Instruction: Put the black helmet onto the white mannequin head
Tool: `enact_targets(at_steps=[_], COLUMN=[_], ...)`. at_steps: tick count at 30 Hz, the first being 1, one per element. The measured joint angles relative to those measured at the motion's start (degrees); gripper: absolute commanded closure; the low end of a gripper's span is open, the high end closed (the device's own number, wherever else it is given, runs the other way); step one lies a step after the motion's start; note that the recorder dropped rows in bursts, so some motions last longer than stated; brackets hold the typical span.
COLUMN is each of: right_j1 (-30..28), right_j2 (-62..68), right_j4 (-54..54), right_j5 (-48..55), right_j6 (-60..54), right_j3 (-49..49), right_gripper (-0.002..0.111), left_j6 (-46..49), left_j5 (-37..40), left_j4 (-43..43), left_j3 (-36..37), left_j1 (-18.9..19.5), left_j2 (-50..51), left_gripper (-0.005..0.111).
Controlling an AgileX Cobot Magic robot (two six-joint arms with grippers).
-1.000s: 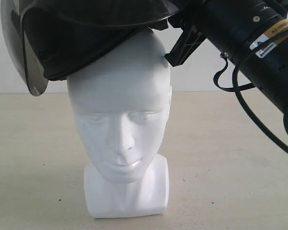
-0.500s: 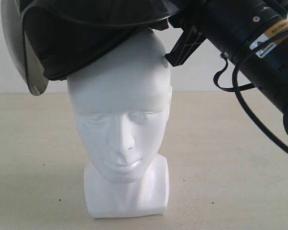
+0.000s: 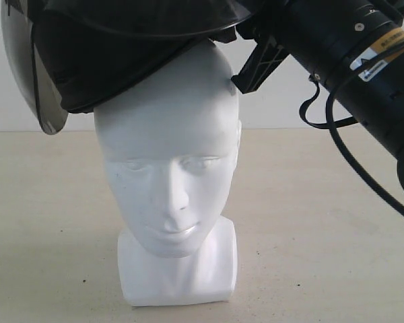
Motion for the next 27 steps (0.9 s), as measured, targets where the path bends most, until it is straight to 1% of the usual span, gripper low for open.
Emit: enact_targets(at_steps=[2, 3, 4, 5, 7, 9, 11, 12, 14, 16, 20, 27], right_j1=[0.0, 0.0, 0.0, 0.0, 0.0, 0.0, 0.0, 0.0, 0.0, 0.0, 0.0, 0.1], right_j2=[0.0, 0.0, 0.0, 0.0, 0.0, 0.0, 0.0, 0.0, 0.0, 0.1, 0.1, 0.1], right_j4=[-0.1, -0.1, -0.1, 0.0, 0.0, 0.4, 0.7, 0.7, 1.7, 2.4, 2.4, 2.1], right_j5=[0.0, 0.0, 0.0, 0.0, 0.0, 0.0, 0.0, 0.0, 0.1, 0.6, 0.6, 0.4], right_j6=[0.0, 0.0, -0.1, -0.3, -1.1, -1.5, -2.2, -2.3, -2.3, -2.2, -4.4, -5.1], right_j3=[0.0, 0.0, 0.0, 0.0, 0.0, 0.0, 0.0, 0.0, 0.4, 0.6, 0.6, 0.6], right_gripper=[0.108, 0.108, 0.108, 0.108, 0.108, 0.108, 0.108, 0.108, 0.108, 0.108, 0.108, 0.108], left_j6=[8.9, 14.7, 15.8, 17.3, 18.6, 19.1, 19.5, 19.8, 20.8, 20.7, 20.1, 20.1], left_j5=[5.6, 11.2, 13.2, 17.1, 20.4, 21.9, 22.6, 22.6, 18.9, 16.3, 16.0, 16.3], left_j4=[-8.0, -15.0, -17.2, -19.1, -19.5, -20.2, -20.7, -20.7, -19.0, -16.6, -15.4, -15.2], left_j3=[-2.1, -4.4, -5.2, -6.7, -7.2, -7.5, -7.6, -7.6, -7.6, -7.6, -7.8, -7.8], left_j1=[1.5, 2.2, 2.4, 2.5, 2.8, 2.9, 2.3, 1.0, -1.5, -3.0, -3.2, -3.2], left_j2=[4.1, 8.6, 10.5, 13.5, 15.2, 15.2, 15.2, 15.2, 15.2, 15.2, 15.2, 15.2], left_gripper=[0.102, 0.102, 0.102, 0.102, 0.102, 0.102, 0.102, 0.102, 0.102, 0.102, 0.102, 0.102])
